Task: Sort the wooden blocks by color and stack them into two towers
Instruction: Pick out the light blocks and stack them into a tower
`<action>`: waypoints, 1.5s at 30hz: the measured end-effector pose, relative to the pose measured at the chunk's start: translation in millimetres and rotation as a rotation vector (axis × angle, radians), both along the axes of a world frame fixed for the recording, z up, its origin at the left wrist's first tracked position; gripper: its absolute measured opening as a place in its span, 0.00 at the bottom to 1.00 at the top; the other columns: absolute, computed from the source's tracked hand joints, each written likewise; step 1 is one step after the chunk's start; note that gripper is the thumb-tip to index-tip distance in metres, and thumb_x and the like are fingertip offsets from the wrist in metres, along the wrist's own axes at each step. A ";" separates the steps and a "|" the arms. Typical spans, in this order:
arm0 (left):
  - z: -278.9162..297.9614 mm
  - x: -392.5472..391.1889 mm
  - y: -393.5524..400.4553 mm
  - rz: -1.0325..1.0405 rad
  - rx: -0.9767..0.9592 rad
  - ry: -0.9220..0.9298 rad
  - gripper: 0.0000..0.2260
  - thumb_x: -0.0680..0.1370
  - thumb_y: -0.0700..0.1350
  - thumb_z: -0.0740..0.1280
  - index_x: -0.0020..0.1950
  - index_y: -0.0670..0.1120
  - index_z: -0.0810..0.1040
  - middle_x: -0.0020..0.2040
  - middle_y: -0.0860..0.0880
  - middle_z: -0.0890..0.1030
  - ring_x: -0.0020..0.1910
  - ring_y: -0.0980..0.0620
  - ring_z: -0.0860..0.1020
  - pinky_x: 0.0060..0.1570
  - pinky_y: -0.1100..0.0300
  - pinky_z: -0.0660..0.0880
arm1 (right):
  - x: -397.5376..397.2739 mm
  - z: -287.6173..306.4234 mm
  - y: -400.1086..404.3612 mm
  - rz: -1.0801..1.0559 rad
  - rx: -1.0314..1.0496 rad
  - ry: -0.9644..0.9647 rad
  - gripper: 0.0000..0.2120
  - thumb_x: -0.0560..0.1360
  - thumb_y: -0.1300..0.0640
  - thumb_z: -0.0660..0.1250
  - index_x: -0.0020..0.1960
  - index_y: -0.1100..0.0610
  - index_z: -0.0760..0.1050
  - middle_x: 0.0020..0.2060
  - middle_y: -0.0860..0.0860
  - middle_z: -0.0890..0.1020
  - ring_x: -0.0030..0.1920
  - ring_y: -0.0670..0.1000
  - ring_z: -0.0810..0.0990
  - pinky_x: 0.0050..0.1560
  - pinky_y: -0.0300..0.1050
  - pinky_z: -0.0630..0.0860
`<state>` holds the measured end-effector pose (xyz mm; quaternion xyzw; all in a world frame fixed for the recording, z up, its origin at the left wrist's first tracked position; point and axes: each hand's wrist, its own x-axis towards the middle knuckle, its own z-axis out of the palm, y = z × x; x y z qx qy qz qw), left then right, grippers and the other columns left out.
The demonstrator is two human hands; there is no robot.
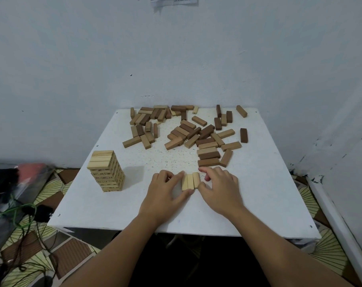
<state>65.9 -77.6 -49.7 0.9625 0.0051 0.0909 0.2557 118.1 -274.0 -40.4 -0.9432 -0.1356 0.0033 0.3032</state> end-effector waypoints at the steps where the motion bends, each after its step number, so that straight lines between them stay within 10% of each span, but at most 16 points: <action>1: 0.2 -0.1 0.0 0.000 -0.004 0.000 0.31 0.78 0.72 0.63 0.78 0.60 0.70 0.55 0.60 0.67 0.59 0.58 0.65 0.60 0.59 0.71 | 0.6 0.4 -0.5 0.010 -0.019 0.008 0.24 0.76 0.42 0.57 0.71 0.39 0.73 0.49 0.38 0.72 0.58 0.46 0.71 0.68 0.49 0.63; 26: 7.5 -4.1 1.5 0.035 -0.122 0.007 0.35 0.72 0.66 0.67 0.77 0.55 0.69 0.57 0.58 0.71 0.60 0.55 0.68 0.64 0.53 0.71 | 8.1 -1.5 -5.1 0.054 0.000 0.030 0.22 0.79 0.42 0.64 0.73 0.37 0.70 0.51 0.37 0.72 0.58 0.43 0.69 0.70 0.50 0.63; 35: 45.9 29.2 31.9 -0.067 -0.438 0.480 0.33 0.69 0.49 0.83 0.71 0.61 0.76 0.53 0.52 0.77 0.45 0.56 0.73 0.46 0.66 0.69 | 17.1 10.7 -11.6 0.181 -0.086 0.178 0.33 0.73 0.32 0.69 0.76 0.31 0.63 0.54 0.40 0.68 0.61 0.45 0.64 0.66 0.47 0.56; 45: 41.2 32.8 32.5 -0.052 -0.503 0.471 0.25 0.69 0.45 0.84 0.64 0.56 0.84 0.48 0.51 0.76 0.42 0.56 0.73 0.45 0.63 0.70 | 16.3 11.1 -9.8 0.173 -0.061 0.187 0.29 0.74 0.32 0.70 0.74 0.30 0.66 0.54 0.39 0.68 0.63 0.45 0.64 0.63 0.46 0.53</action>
